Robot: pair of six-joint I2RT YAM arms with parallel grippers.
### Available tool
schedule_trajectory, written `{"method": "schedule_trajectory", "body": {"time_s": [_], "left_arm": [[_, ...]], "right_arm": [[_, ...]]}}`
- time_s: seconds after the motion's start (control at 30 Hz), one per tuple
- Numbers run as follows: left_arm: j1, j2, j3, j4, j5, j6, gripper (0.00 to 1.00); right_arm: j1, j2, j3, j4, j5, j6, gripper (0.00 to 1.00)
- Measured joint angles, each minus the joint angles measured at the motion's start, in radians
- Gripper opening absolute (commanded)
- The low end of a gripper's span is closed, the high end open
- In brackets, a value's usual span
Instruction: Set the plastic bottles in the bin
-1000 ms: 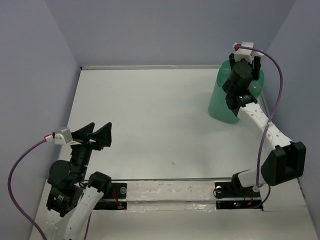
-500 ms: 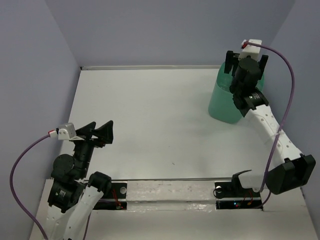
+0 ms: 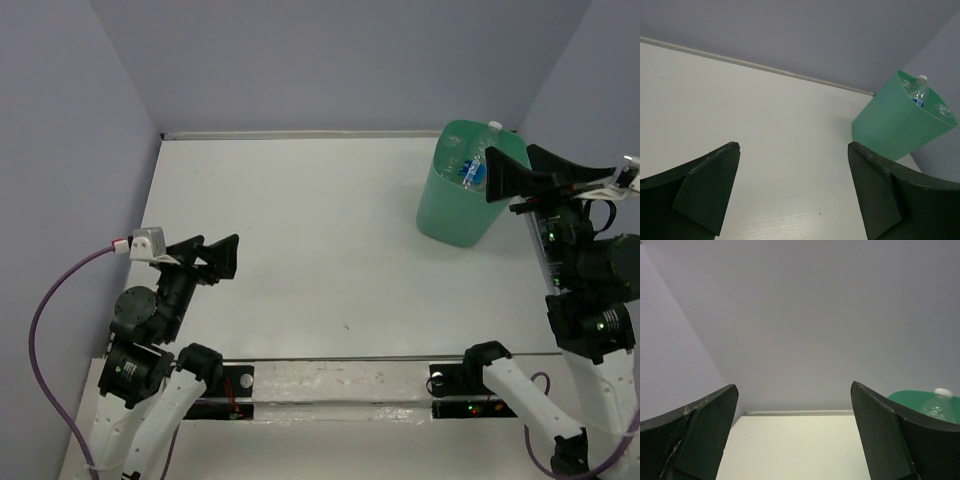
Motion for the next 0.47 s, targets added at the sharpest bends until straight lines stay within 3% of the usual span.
{"method": "schedule_trajectory", "body": {"time_s": [0.23, 0.47], "left_arm": [[0.000, 0.143, 0.219, 0.045, 0.100, -0.028, 0.99], [0.000, 0.151, 0.304, 0.174, 0.167, -0.072, 0.99]], "right_arm": [[0.000, -0.261, -0.030, -0.040, -0.165, 0.066, 1.00], [0.000, -0.497, -0.073, -0.037, -0.125, 0.046, 1.00]]}}
